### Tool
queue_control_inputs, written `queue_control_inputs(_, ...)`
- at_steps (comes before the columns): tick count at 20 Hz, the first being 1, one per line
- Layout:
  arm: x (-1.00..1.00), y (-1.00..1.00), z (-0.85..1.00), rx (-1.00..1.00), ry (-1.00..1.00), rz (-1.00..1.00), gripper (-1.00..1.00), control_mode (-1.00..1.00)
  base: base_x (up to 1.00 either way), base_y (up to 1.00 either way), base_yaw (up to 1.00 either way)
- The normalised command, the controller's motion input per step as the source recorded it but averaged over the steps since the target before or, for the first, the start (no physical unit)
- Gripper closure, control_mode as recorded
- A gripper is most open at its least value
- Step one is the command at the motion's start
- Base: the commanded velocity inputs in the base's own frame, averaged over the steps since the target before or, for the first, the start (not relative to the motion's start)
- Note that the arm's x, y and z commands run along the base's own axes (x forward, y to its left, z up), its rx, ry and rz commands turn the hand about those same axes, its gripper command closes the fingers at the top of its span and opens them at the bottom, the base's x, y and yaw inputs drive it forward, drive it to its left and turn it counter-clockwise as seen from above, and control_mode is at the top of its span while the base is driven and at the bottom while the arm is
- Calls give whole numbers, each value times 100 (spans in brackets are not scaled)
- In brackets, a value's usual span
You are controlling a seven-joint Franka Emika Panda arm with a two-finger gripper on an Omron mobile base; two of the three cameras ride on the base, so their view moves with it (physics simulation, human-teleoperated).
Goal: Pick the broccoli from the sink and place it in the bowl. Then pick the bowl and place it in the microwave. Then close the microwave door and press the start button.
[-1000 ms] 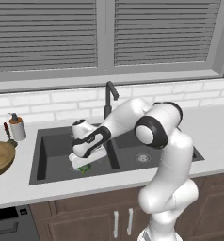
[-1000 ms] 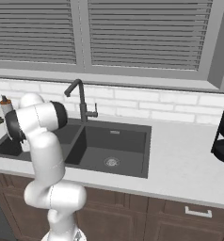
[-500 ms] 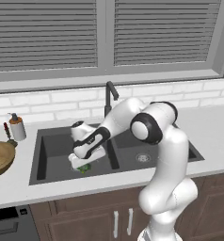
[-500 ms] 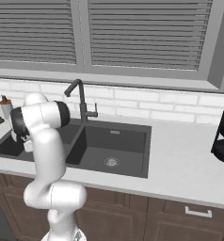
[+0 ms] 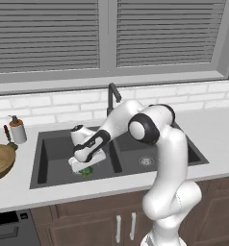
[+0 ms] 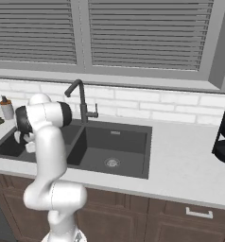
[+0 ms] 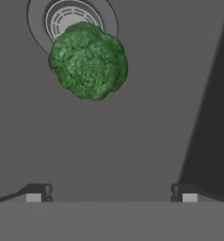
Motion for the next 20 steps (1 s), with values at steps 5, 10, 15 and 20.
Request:
queue_control_inputs(5,35,11,-14,0,0,0,-100,-100,0,0,0)
queue_control_inputs(10,24,13,-15,0,0,0,-100,-100,0,0,0)
queue_control_inputs(15,9,2,-25,0,0,0,-100,-100,0,0,0)
queue_control_inputs(20,12,2,-25,-3,0,0,-100,-100,0,0,0)
